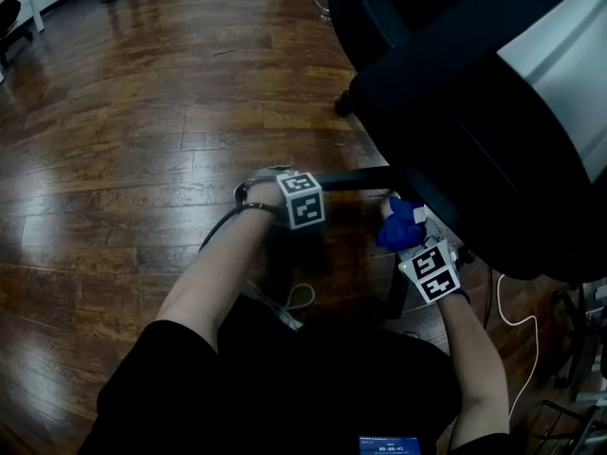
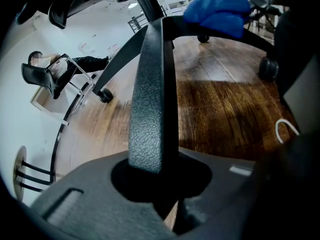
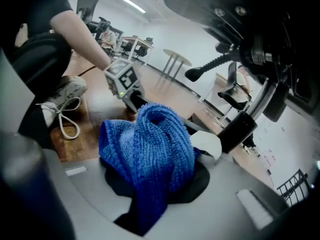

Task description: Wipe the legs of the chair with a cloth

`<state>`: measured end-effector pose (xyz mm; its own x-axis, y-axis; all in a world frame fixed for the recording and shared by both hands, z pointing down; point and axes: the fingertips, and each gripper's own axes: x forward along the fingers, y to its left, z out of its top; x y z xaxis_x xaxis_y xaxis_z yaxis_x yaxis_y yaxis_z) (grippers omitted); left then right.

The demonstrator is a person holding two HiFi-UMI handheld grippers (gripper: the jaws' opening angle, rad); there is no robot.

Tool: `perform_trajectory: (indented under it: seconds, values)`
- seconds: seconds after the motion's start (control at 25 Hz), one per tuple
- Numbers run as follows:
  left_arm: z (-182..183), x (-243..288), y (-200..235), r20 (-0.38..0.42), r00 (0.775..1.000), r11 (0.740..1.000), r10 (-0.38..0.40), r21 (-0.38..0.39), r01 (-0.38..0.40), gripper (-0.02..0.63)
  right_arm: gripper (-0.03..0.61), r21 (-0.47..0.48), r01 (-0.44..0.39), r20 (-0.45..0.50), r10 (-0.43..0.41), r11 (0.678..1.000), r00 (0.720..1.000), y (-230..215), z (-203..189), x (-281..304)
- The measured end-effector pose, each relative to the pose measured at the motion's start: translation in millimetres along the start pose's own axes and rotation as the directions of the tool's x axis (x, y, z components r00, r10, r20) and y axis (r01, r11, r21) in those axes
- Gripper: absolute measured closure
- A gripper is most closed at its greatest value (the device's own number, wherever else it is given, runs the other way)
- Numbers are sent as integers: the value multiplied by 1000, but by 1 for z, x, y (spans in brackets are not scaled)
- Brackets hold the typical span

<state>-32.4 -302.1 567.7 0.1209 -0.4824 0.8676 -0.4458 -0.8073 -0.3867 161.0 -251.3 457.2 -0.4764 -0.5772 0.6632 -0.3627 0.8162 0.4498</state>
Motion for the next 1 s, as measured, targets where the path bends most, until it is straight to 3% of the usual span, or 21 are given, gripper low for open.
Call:
perform_trajectory:
  seconds: [0.16, 0.36, 0.52, 0.64, 0.76, 0.88, 1.0]
  values:
    - [0, 0, -1, 1, 1000, 1000, -16, -7, 16, 552, 494, -11, -153, 7, 154, 988, 988, 63, -18, -30]
    - [-2, 1, -5, -2, 999, 999, -39, -23, 39, 552, 494, -54, -323, -33, 321, 945, 946, 127, -41, -63]
    - [1, -1, -12, -4, 999, 999, -46, -23, 46, 552, 491, -79, -366, -76, 360, 927, 930, 136, -55, -73]
    - [2, -1, -13, -3, 999, 999, -45, -11, 45, 552, 495, -74, -315, -80, 309, 946, 948, 116, -51, -60]
    - [-2, -2, -11, -7, 999, 999, -41, -6, 41, 552, 497, -54, -213, -45, 211, 976, 976, 67, -34, -31]
    - [0, -1, -11, -3, 999, 999, -40, -5, 40, 552, 497, 15, -87, -8, 87, 996, 996, 3, -16, -2]
    - [5, -2, -13, 6, 999, 999, -39, 3, 39, 553, 495, 122, 28, 33, -32, 992, 999, -50, 3, 12]
